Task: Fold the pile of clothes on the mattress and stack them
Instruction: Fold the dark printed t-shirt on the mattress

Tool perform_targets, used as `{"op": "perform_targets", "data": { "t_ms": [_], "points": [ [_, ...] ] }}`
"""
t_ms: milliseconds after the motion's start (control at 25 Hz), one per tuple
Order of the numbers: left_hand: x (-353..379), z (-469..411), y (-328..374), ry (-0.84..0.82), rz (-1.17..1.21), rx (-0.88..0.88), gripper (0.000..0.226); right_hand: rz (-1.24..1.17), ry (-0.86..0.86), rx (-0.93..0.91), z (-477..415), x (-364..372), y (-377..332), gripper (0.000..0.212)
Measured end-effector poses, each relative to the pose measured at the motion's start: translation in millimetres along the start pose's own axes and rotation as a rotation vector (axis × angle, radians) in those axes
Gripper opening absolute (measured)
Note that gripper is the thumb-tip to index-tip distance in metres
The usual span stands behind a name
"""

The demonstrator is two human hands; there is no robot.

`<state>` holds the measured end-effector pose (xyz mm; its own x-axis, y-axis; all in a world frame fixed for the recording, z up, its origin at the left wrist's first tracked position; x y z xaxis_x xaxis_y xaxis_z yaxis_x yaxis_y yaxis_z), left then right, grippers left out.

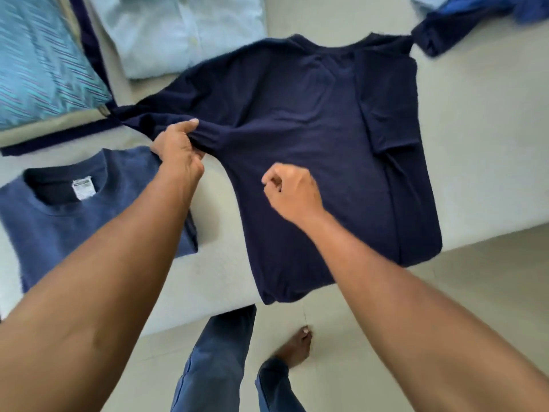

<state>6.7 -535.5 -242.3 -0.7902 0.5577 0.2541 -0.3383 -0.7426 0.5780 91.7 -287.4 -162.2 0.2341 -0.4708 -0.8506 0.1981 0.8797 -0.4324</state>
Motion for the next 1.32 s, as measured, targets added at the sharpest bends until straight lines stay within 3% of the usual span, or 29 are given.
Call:
{"op": "perform_targets", "data": {
  "t_ms": [160,200,320,400,520,600,720,800,920,960,1040,1080,1120,1160,1200,1240,1320],
  "points": [
    [-10.7,-42.5,38.0,0.044,0.035,0.019,0.092,0.178,0.121,-0.166,-130.3,-41.9,-60.0,0.023],
    [-11.3,-51.8,43.9,0.029,-0.011,-0.011,0.085,0.241,0.135,-0.2,-158.5,-48.7,-75.4,0.026],
    [-5.2,-48.9,49.6,-0.088,-0.245,-0.187,0.019,0.412,0.089,-0.349,-220.7,-46.6,-122.8,0.035],
    [-7.7,-54.3,47.8,-0.111,-0.31,-0.232,0.023,0.64,-0.026,-0.456,-237.5,-20.7,-145.9,0.044],
    [-10.8,-59.9,73.2,-0.086,-0.336,-0.048,0.018,0.84,-0.13,-0.56,-246.8,11.0,-162.9,0.033],
    [-6.6,-55.2,92.0,-0.113,-0.401,0.151,0.004,0.746,-0.162,-0.569,-251.2,8.3,-170.2,0.02],
    [-4.5,-41.5,106.0,-0.194,-0.545,0.367,0.02,0.39,0.054,-0.39,-261.3,-33.4,-165.8,0.016],
    [-7.2,-41.1,108.6,-0.196,-0.584,0.422,0.032,0.122,0.192,-0.2,-252.1,-57.0,-143.7,0.022],
    [4.6,-31.8,111.2,-0.17,-0.662,0.464,0.042,-0.111,0.212,-0.036,-211.7,-49.5,-121.7,0.015],
    [18.1,-22.1,113.0,-0.196,-0.731,0.502,0.042,-0.226,0.113,0.032,-196.6,-35.7,-118.2,0.014],
    [63.2,6.3,109.6,-0.404,-0.859,0.562,0.033,-0.557,-0.237,0.186,-165.4,2.5,-122.1,0.039],
    [87.1,20.6,97.3,-0.584,-0.908,0.494,0.043,-0.7,-0.407,0.238,-151.2,18.6,-129.0,0.054],
    [106.1,39.8,81.3,-0.773,-0.914,0.364,0.066,-0.784,-0.521,0.252,-141.5,27.7,-135.3,0.067],
    [116.0,56.0,69.2,-0.908,-0.854,0.239,0.084,-0.836,-0.566,0.234,-139.1,31.3,-138.3,0.072],
    [118.3,65.9,67.7,-0.925,-0.771,0.195,0.087,-0.884,-0.558,0.218,-140.7,28.8,-137.9,0.065],
    [114.0,69.3,76.2,-0.849,-0.701,0.27,0.078,-0.918,-0.505,0.238,-145.8,26.2,-131.0,0.053],
    [77.6,67.3,94.8,-0.5,-0.7,0.545,0.039,-0.908,-0.332,0.338,-159.0,14.4,-103.3,0.026]
  ]
}}
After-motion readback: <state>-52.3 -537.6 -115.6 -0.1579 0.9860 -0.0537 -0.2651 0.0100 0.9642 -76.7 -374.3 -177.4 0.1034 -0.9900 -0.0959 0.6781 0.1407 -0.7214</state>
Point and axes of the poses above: each hand's wrist, its own z-axis away from the middle knuckle, its own x-axis out of the palm, y = z × x, the point moved 10 cm from there along -z, towards the middle knuckle, and after that the axes turned 13 degrees about z, right-handed, at the moved point
